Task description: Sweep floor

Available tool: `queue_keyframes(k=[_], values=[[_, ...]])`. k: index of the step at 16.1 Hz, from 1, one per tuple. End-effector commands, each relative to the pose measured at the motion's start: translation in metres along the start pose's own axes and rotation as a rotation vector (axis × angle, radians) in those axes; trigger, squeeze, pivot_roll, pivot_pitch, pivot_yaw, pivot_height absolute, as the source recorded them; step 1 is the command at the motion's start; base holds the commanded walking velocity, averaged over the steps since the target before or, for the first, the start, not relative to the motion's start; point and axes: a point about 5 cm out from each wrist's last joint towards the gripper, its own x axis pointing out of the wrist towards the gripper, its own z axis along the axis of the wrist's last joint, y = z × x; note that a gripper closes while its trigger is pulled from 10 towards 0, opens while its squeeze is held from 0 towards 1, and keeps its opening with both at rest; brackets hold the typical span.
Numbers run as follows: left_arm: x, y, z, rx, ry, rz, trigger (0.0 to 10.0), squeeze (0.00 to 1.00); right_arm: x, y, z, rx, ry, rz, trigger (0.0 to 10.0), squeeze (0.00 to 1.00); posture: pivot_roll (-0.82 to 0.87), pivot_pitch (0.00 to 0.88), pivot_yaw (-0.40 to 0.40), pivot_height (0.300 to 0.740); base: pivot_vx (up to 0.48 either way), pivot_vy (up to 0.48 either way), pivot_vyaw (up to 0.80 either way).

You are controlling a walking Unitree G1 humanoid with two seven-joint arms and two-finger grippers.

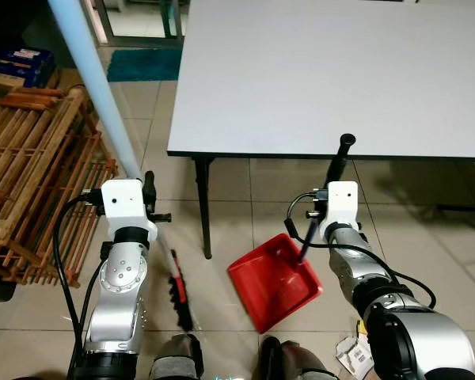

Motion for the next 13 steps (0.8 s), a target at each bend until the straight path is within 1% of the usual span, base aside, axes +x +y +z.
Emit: queue_keyframes(k=[1,2,3,4,6,7,9,13], values=[[0.002,0.001,0.008,-0.012,-0.050,0.007,10.0,0.00,0.002,-0.011,0.009,0.015,-0.046,-0.057,10.0,0.00,0.09,0.118,-0.012,0.740,0.000,0.000,0.00],[0.003,0.004,0.008,-0.010,-0.052,0.016,10.0,0.00,0.002,-0.018,0.009,0.026,-0.044,-0.106,10.0,0.00,0.08,0.125,-0.006,0.740,0.000,0.000,0.00],[0.004,0.004,0.007,-0.009,-0.051,0.017,10.0,0.00,0.002,-0.019,0.009,0.030,-0.039,-0.117,10.0,0.00,0.08,0.127,-0.005,0.740,0.000,0.000,0.00],[0.004,0.005,0.007,-0.008,-0.049,0.012,10.0,0.00,0.002,-0.019,0.008,0.031,-0.032,-0.120,10.0,0.00,0.08,0.129,-0.001,0.740,0.000,0.000,0.00],[0.005,0.004,0.000,-0.012,-0.025,-0.010,10.0,0.00,0.001,-0.012,0.004,0.029,-0.019,-0.092,10.0,0.00,0.08,0.130,0.003,0.740,0.000,0.000,0.00],[0.005,0.004,-0.004,-0.006,-0.013,-0.016,10.0,0.00,0.001,-0.011,0.003,0.033,-0.015,-0.095,10.0,0.00,0.08,0.129,0.009,0.740,0.000,0.000,0.00],[0.007,0.004,-0.007,-0.002,-0.005,-0.029,10.0,0.00,0.000,-0.011,0.002,0.021,-0.009,-0.088,10.0,0.00,0.08,0.127,0.011,0.740,0.000,0.000,0.00],[0.010,0.007,-0.018,0.009,0.021,-0.035,10.0,0.00,0.000,-0.014,0.001,0.027,-0.003,-0.101,10.0,0.00,0.07,0.124,0.013,0.740,0.000,0.000,0.00]])
